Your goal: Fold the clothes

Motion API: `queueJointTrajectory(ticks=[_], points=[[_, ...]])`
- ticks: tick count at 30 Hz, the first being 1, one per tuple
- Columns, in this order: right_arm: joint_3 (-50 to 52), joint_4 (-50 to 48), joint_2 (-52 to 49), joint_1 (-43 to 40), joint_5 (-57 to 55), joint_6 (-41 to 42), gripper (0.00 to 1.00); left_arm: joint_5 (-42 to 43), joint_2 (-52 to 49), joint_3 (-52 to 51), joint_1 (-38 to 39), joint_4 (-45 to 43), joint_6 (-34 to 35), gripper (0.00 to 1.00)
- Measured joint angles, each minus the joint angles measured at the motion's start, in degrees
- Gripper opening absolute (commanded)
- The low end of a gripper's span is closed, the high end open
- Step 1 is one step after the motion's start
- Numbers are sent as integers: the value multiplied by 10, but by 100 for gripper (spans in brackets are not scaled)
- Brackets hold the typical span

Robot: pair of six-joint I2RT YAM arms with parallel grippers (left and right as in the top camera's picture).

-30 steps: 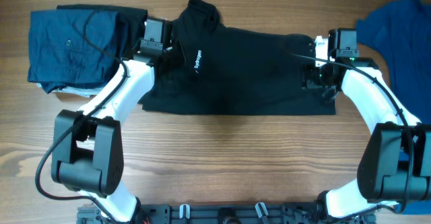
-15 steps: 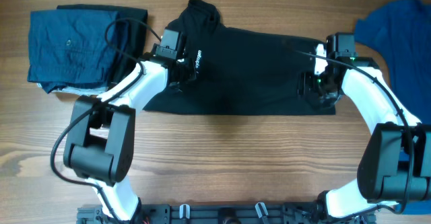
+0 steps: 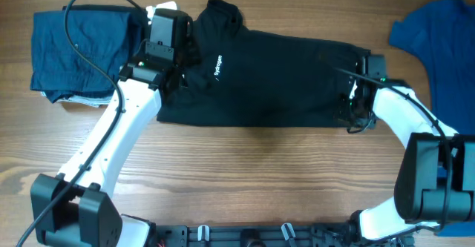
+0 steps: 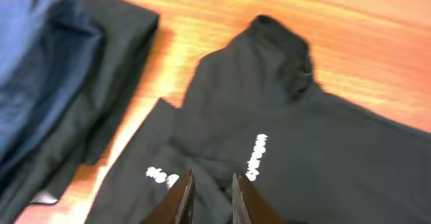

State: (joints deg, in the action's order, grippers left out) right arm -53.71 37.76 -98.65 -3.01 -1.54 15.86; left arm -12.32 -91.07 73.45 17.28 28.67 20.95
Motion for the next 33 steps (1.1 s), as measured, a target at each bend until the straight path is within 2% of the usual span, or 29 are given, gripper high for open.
queueJointTrajectory(ticks=[13, 19, 33], points=[[11, -22, -2, -16, -62, 10, 4, -23, -2, 0, -80, 23, 17, 19], [11, -63, -7, -62, -74, -6, 4, -11, -2, 0, -80, 23, 21, 19], [15, -111, -11, -95, -81, -31, 4, 4, -2, 0, -80, 25, 21, 20]])
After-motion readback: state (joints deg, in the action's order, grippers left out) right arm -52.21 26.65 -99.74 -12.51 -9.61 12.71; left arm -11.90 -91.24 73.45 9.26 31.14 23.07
